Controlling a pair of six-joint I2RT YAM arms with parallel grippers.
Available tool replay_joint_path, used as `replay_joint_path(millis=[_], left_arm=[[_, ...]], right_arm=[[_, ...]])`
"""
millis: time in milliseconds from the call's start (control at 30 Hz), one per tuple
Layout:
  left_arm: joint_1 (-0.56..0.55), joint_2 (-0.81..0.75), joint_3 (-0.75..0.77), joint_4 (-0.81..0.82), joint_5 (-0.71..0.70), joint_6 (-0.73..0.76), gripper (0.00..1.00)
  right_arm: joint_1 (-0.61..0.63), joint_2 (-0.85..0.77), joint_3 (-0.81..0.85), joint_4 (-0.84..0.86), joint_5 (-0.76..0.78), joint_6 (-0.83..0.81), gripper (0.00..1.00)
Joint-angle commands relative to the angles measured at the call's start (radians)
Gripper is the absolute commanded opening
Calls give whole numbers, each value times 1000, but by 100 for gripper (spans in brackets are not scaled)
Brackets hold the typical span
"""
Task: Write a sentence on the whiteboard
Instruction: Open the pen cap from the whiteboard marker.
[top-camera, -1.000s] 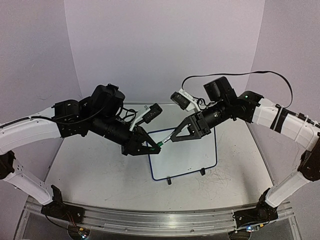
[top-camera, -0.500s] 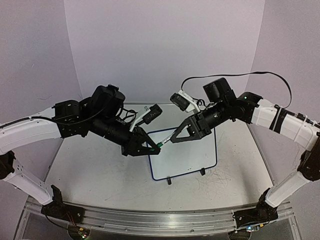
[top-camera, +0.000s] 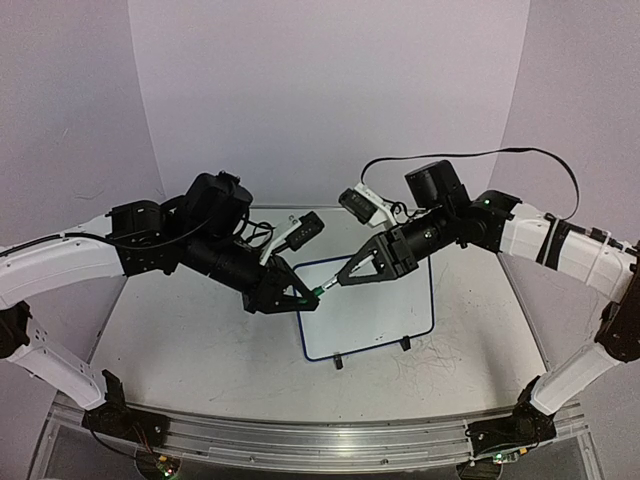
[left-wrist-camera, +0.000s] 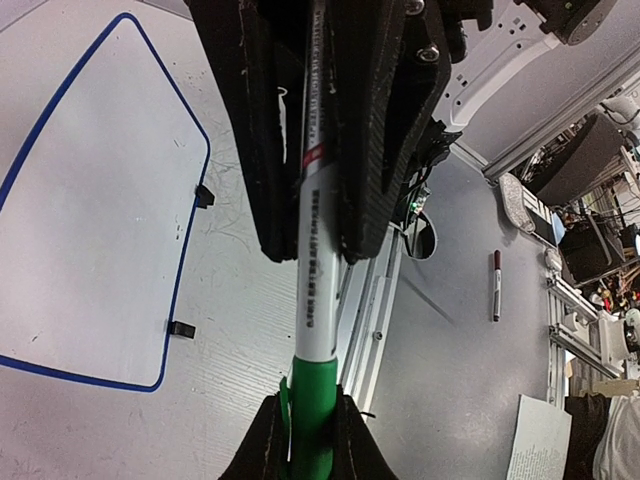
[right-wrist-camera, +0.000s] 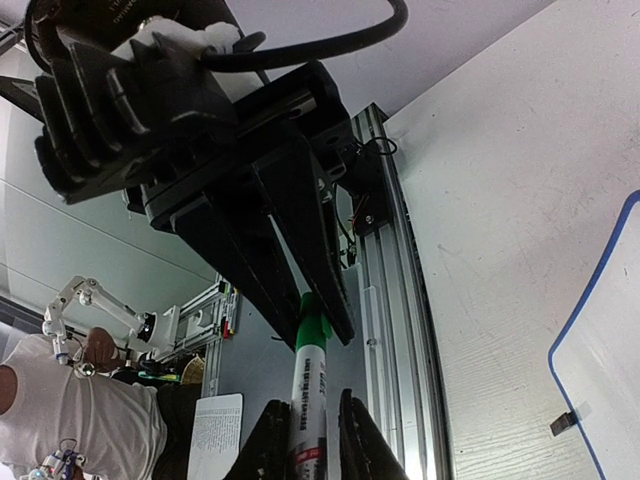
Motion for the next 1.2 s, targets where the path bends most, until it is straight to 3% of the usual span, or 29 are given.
replay_joint_path(millis=[0,133,200,533,800,867,1167], left_arm=[[2,-4,14,39,-8,-11,0],[1,-4,16,37,-17,-14,0],[1,-5,18,36,-25,-14,0],[1,-30,-11,32,-61,14,0],[2,-145,-133,31,-223,69,0],[3,-175,-153,31,-262,63,0],[43,-275,-233,36,-758,-208,0]], right_arm=[[1,-18,-5,42,5,17,18],[1,-29,-20,74,-1,41,10],[1,-37,-31,90,0,53,1],[-27,-85,-68,117,36,80,0],[-326,-271,-168,117,-42,59,0],[-352,-309,-181,128,-19,63,0],[-353,-412,-254,232,347,137,0]])
